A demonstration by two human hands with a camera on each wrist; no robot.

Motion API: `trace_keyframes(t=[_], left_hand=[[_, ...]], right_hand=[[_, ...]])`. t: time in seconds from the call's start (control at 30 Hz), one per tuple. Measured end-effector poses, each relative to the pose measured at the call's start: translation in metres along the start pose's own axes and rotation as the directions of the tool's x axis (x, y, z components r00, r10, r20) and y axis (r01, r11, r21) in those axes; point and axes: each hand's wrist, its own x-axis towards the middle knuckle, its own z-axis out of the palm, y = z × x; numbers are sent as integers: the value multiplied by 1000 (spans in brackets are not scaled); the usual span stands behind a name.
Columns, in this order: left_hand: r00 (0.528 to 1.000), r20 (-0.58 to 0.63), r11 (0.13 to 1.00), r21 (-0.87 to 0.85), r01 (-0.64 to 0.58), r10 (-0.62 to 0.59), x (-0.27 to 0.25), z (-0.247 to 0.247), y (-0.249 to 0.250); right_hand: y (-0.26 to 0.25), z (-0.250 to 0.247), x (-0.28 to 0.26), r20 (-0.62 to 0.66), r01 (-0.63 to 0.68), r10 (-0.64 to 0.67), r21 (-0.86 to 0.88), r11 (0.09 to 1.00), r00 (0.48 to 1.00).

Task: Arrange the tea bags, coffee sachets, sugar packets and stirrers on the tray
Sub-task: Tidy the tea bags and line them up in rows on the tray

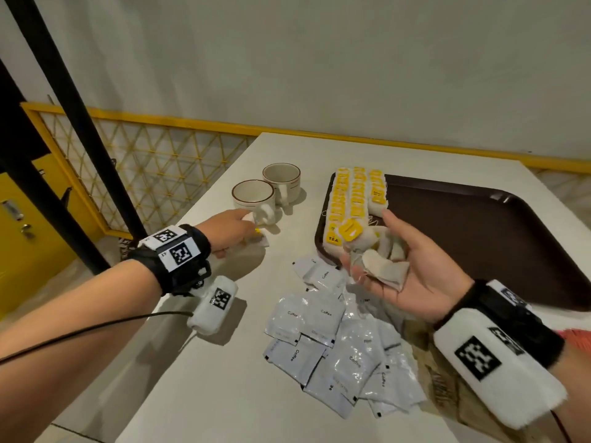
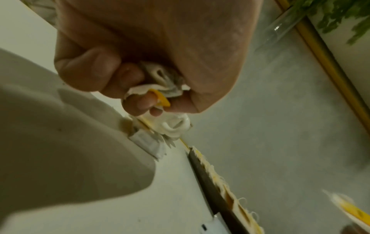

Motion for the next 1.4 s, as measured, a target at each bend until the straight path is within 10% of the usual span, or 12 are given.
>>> trace_keyframes(t=[0.43,0.97,1.4], left_hand=[[996,-71,922,380,71,-47,15,13,7],[982,158,938,345,39,-99,8,14,12],[995,88,865,502,-3,-48,2,27,27]], right_hand=[[11,-16,-22,-162,104,-99,21,994,982],[11,-18,-29,-140,100,-105,-44,994,984],[13,-27,-37,-229,153,-162,-58,987,960]])
